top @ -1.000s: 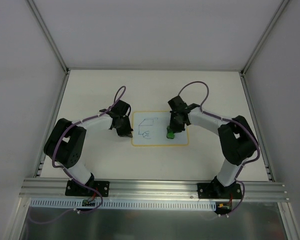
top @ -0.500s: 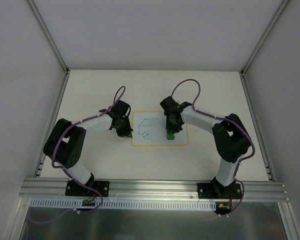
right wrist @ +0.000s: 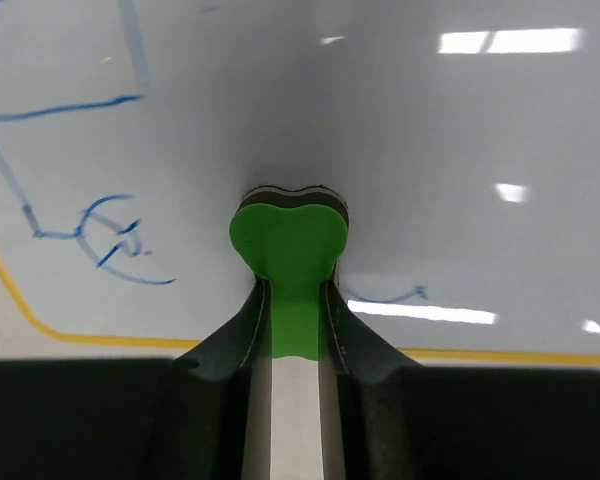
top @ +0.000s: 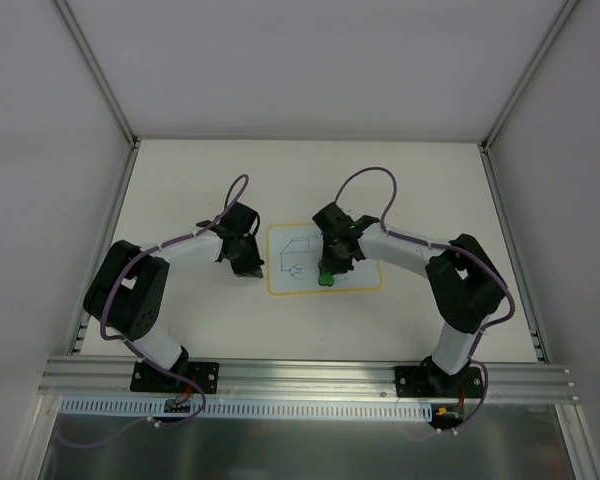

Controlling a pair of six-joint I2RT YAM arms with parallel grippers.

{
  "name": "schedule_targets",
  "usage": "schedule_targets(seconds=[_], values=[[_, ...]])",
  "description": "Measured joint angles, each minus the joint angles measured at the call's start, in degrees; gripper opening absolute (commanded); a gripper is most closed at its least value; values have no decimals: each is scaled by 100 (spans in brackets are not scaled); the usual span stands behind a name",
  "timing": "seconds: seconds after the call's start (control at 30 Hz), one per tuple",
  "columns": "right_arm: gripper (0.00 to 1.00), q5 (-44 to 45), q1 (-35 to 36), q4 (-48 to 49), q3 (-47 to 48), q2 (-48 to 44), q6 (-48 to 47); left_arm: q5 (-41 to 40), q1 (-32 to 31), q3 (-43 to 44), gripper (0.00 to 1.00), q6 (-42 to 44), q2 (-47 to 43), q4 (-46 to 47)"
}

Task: Erase the whiteboard

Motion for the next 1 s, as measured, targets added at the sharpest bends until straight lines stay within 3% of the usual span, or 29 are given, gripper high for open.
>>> schedule_targets(seconds=[0.2, 0.5, 0.53, 0.57, 0.7, 1.0], values=[[0, 540, -1091, -157, -1038, -929, 48, -7, 0, -39, 0, -2, -59, -31], [0, 758, -1086, -308, -1010, -927, -31, 7, -2, -42, 0, -2, -190, -35], [1, 761, -1075, -313, -999, -925, -50, 7, -2, -42, 5, -2, -201, -35], [0, 758, -1056, -321, -979, -911, -74, 13, -4, -39, 17, -4, -203, -31], [0, 697, -964, -369, -863, -841, -179, 52, -76, 114, 33, -7, -199, -105], [0, 542, -918, -417, -708, -839, -468, 22, -111, 1679, 38, 420, 538, -9]])
